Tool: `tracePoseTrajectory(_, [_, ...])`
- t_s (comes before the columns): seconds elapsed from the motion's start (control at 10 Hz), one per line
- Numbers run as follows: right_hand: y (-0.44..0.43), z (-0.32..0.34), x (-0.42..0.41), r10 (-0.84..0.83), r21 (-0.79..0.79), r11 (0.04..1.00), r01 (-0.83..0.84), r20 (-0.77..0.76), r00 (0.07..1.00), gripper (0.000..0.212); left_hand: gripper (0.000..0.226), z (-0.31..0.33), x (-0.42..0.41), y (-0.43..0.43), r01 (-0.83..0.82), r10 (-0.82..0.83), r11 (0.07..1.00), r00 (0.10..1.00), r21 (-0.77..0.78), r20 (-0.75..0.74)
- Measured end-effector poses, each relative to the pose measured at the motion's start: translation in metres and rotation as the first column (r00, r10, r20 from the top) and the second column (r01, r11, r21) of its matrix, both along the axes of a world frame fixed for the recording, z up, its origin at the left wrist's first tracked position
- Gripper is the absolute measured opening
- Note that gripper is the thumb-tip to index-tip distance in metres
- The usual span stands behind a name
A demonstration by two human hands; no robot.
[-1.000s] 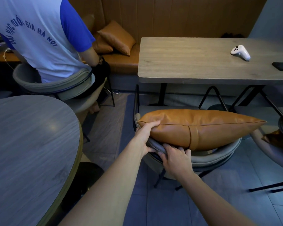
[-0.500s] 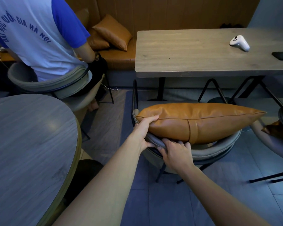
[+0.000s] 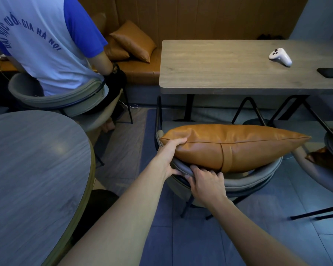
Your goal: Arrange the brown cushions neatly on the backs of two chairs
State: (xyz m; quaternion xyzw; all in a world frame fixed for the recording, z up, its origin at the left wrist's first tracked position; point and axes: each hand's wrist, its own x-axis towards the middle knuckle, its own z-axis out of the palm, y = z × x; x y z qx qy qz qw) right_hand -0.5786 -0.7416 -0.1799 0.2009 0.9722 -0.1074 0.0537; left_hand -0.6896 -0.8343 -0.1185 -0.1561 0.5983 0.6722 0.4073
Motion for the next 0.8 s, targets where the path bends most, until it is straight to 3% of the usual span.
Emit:
tracePoseTrajectory(0.2, [0.001,0.001,0.002,0.018,0.015,1.000,-0.018,-0.004,1.000,0.032,0.086,-0.002,0.001,-0.001,-0.005,0.005,1.000,1.000,0.000,0.003])
tracePoseTrajectory(0.3, [0.002,0.002,0.001,0.008,0.006,1.000,-0.008,-0.012,1.000,0.032,0.074,0.000,0.001,-0.001,0.008,-0.008,1.000,1.000,-0.010,-0.003])
tracePoseTrajectory(0.4, [0.004,0.005,-0.002,0.002,-0.061,0.998,0.000,0.028,1.000,0.032,0.076,-0.001,0.000,-0.002,0.026,-0.026,0.999,1.000,-0.021,-0.002])
tracePoseTrajectory(0.5, [0.008,0.013,-0.003,0.024,-0.146,0.989,-0.010,0.091,0.996,0.033,0.094,-0.002,0.004,-0.005,0.094,-0.097,0.992,0.995,-0.089,-0.032])
tracePoseTrajectory(0.6, [0.019,0.031,0.002,0.018,-0.159,0.987,0.001,0.118,0.993,0.037,0.107,0.004,0.008,-0.014,0.217,-0.286,0.907,0.946,-0.360,-0.151])
tracePoseTrajectory(0.7, [0.036,0.059,0.010,-0.008,-0.171,0.985,0.035,0.158,0.987,0.040,0.103,0.012,0.003,-0.020,0.382,-0.612,0.666,0.771,-0.640,-0.178])
tracePoseTrajectory(0.8, [0.057,0.088,0.011,-0.073,-0.262,0.959,0.105,0.130,0.989,0.046,0.063,0.041,-0.004,-0.015,0.388,-0.788,0.456,0.595,-0.801,-0.160])
